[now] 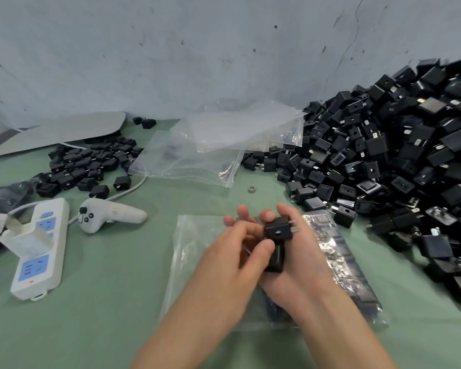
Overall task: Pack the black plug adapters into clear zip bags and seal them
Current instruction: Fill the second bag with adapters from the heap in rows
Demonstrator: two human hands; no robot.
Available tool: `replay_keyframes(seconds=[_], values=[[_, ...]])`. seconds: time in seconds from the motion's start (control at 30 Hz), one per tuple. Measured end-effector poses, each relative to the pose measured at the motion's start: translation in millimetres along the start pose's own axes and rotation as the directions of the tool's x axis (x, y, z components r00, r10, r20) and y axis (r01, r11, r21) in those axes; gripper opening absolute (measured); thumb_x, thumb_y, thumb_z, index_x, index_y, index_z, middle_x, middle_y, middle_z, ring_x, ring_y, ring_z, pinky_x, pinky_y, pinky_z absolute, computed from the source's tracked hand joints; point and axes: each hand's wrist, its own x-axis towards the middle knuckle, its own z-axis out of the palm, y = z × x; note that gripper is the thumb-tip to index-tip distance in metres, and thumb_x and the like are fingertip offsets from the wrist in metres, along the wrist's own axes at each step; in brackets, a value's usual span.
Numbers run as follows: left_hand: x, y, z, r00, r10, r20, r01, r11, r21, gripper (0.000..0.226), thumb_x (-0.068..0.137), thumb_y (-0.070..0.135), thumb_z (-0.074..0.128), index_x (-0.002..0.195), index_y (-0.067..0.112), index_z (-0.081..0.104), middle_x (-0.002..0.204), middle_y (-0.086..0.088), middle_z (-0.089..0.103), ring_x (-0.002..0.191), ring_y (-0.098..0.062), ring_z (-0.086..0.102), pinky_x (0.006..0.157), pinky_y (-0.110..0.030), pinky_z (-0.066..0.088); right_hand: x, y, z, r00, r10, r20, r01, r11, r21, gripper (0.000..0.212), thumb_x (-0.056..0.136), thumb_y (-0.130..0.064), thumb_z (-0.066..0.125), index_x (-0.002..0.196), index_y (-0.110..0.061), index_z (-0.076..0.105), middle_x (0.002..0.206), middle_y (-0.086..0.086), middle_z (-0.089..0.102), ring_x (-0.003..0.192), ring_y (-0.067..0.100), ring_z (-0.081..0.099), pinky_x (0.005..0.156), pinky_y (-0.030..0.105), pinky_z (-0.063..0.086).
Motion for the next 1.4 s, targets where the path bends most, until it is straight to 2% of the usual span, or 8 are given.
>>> replay_keyframes(seconds=[0.2, 0.3, 0.4, 0.53, 0.7, 0.87, 1.0, 1.4], values=[[-7, -2, -24, 0.972, -0.117, 0.202, 0.137, 0.986, -0.093, 0.011, 0.085, 0.043, 0.068, 0.095, 0.038, 0.067, 0.082, 0.017, 0.066, 0.072, -0.001, 0.060, 0.070, -0.016, 0.048, 0, -1, 2, 1.000, -0.019, -0.001, 0.019, 0.999, -0.044, 0.043, 0.094, -0.042, 0.050, 0.058, -0.020, 0.053, 0.095, 0.005, 0.072, 0.095, 0.028, 0.072, 0.081, 0.041, 0.057], [-7, -16, -59, 0.975, -0.218, -0.034, 0.208, 0.958, -0.198, 0.010, 0.082, 0.032, 0.075, 0.089, 0.027, 0.069, 0.078, 0.004, 0.072, 0.063, -0.006, 0.064, 0.065, -0.017, 0.053, 0, -11, 0, 0.994, -0.091, -0.065, 0.093, 0.995, 0.041, 0.040, 0.094, -0.035, 0.050, 0.058, -0.019, 0.054, 0.083, 0.005, 0.068, 0.076, 0.025, 0.070, 0.083, 0.040, 0.052], [-6, -44, -98, 0.836, -0.442, -0.325, 0.364, 0.890, -0.275, 0.010, 0.093, 0.015, 0.065, 0.099, 0.021, 0.070, 0.076, -0.004, 0.073, 0.060, -0.009, 0.066, 0.063, -0.023, 0.059, 0, -26, -10, 0.974, -0.146, -0.171, 0.158, 0.985, 0.062, 0.039, 0.094, -0.032, 0.049, 0.058, -0.018, 0.053, 0.075, 0.002, 0.064, 0.065, 0.020, 0.065, 0.076, 0.036, 0.050], [-10, -69, -100, 0.765, -0.616, -0.187, 0.565, 0.782, -0.263, 0.016, 0.098, 0.012, 0.058, 0.110, 0.006, 0.068, 0.092, -0.014, 0.069, 0.070, -0.018, 0.063, 0.061, -0.024, 0.057, 2, -30, -19, 0.967, -0.147, -0.208, 0.160, 0.986, 0.049, 0.036, 0.093, -0.032, 0.048, 0.060, -0.018, 0.054, 0.075, 0.002, 0.064, 0.065, 0.019, 0.063, 0.076, 0.035, 0.050], [-13, -59, -81, 0.817, -0.569, 0.098, 0.571, 0.770, -0.285, 0.014, 0.094, 0.015, 0.065, 0.102, 0.008, 0.074, 0.095, -0.012, 0.077, 0.083, -0.025, 0.075, 0.067, -0.022, 0.060, 4, -27, -22, 0.968, -0.142, -0.207, 0.155, 0.987, 0.047, 0.039, 0.094, -0.031, 0.047, 0.059, -0.018, 0.055, 0.075, 0.002, 0.064, 0.062, 0.019, 0.064, 0.075, 0.034, 0.049], [-8, -54, -75, 0.772, -0.632, 0.068, 0.605, 0.697, -0.385, 0.029, 0.103, 0.020, 0.050, 0.103, -0.004, 0.067, 0.089, -0.016, 0.076, 0.074, -0.029, 0.072, 0.057, -0.028, 0.060, 6, -27, -24, 0.965, -0.145, -0.216, 0.160, 0.986, 0.054, 0.036, 0.094, -0.031, 0.046, 0.061, -0.018, 0.054, 0.074, 0.002, 0.064, 0.062, 0.019, 0.063, 0.073, 0.033, 0.048], [-7, -52, -71, 0.795, -0.600, 0.089, 0.592, 0.736, -0.328, 0.042, 0.092, 0.042, 0.061, 0.099, 0.001, 0.069, 0.092, -0.014, 0.077, 0.081, -0.029, 0.075, 0.061, -0.030, 0.061, 8, -27, -24, 0.964, -0.147, -0.223, 0.162, 0.986, 0.049, 0.035, 0.094, -0.030, 0.046, 0.062, -0.018, 0.054, 0.074, 0.002, 0.064, 0.061, 0.018, 0.063, 0.071, 0.033, 0.048], [-7, -40, -52, 0.855, -0.473, 0.213, 0.516, 0.822, -0.243, 0.027, 0.098, 0.007, 0.058, 0.124, 0.016, 0.055, 0.120, 0.002, 0.068, 0.071, -0.024, 0.065, 0.064, -0.037, 0.061, 9, -27, -27, 0.962, -0.155, -0.226, 0.170, 0.984, 0.046, 0.033, 0.095, -0.030, 0.047, 0.066, -0.018, 0.054, 0.074, 0.003, 0.064, 0.059, 0.018, 0.063, 0.069, 0.033, 0.048]])
